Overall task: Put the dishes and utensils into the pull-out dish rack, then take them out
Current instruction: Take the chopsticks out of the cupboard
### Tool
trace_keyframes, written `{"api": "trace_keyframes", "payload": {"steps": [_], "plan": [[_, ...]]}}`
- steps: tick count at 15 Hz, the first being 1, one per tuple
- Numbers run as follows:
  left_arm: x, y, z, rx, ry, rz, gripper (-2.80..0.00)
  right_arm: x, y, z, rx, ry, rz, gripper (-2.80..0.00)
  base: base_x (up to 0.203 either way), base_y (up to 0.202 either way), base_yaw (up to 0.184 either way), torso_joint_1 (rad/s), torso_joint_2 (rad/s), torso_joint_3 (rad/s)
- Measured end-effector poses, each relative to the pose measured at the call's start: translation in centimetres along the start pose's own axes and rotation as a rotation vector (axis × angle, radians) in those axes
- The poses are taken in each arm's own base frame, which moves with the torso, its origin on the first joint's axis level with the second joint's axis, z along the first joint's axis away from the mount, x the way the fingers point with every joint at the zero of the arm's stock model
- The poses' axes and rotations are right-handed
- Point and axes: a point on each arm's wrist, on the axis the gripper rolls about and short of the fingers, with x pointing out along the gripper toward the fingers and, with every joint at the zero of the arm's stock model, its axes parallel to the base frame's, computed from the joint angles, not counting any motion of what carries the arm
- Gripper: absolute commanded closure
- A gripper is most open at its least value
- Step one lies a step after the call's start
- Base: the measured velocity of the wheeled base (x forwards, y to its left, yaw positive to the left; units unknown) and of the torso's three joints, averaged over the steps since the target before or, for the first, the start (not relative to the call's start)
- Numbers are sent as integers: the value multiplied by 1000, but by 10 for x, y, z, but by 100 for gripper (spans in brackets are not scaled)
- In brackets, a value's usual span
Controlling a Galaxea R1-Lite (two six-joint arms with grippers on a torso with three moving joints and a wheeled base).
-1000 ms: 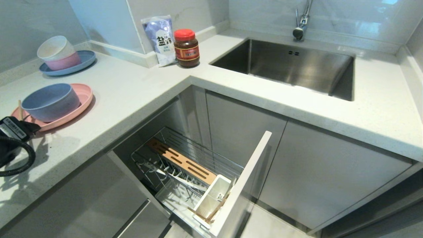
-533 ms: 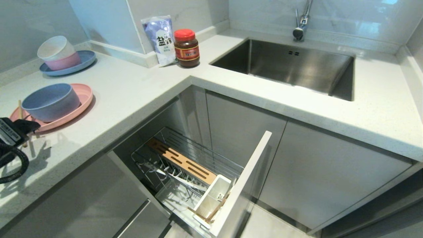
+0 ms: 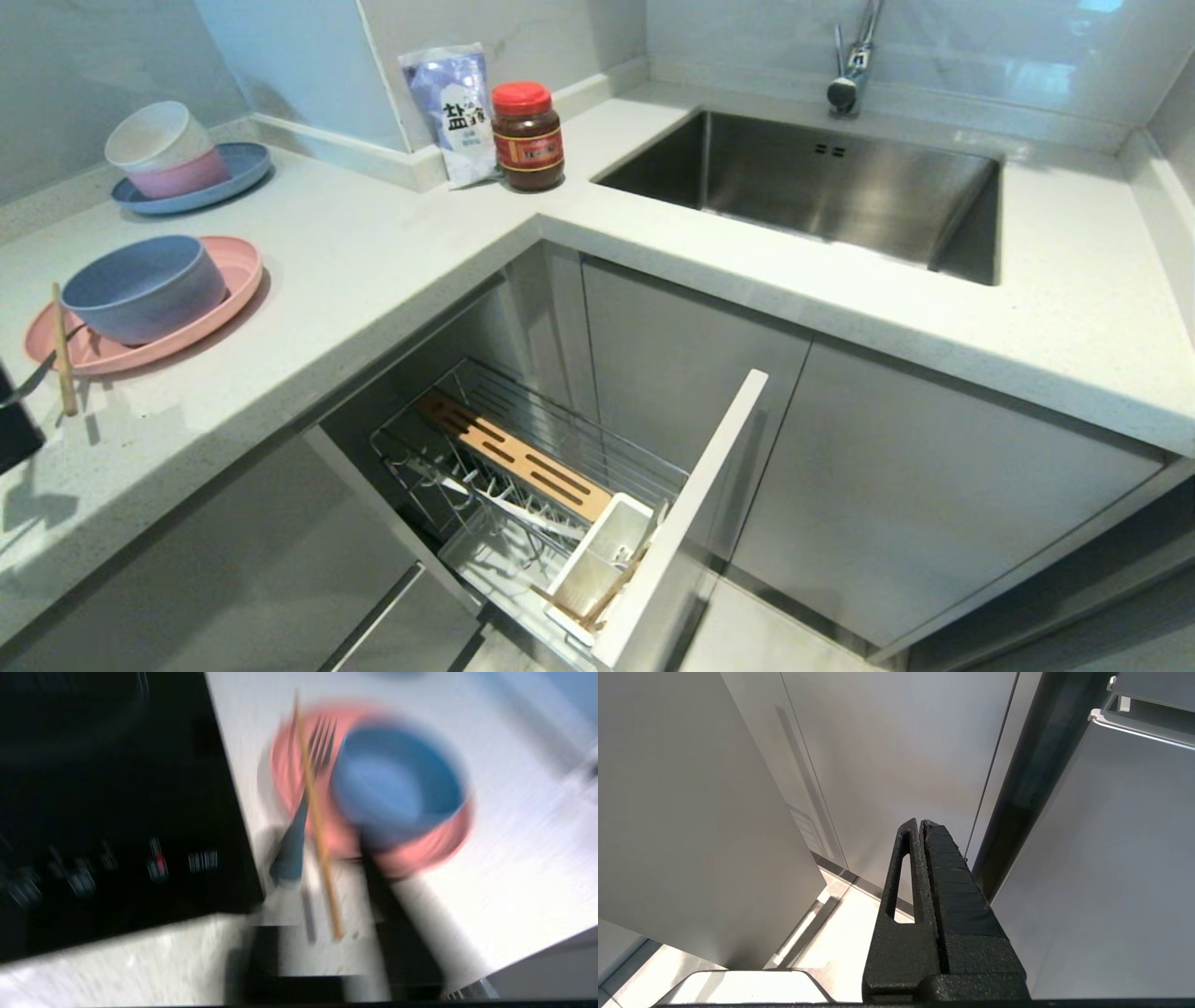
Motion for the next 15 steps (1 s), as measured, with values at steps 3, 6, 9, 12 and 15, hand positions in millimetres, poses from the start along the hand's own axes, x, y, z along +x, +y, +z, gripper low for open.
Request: {"api": "trace_keyframes", "payload": {"steps": [3,6,9,12,15], "plan": [[-25,-8,44,-29,-154,-79,0,0,0,0,0,0,0,0,0,0,0,0,0,0],[-52,-20,97,-89,-313,-188,0,0,0,0,0,0,0,0,0,0,0,0,0,0],[-59,-40,130,-196,-360,-289,0,0,0,0,0,0,0,0,0,0,0,0,0,0],[-38,-74,121,-240,-224,-318,0,0,0,0,0,0,0,0,0,0,0,0,0,0],[-21,-109,85,-145,11,-363,0,0,0,0,0,0,0,0,0,0,0,0,0,0]]}}
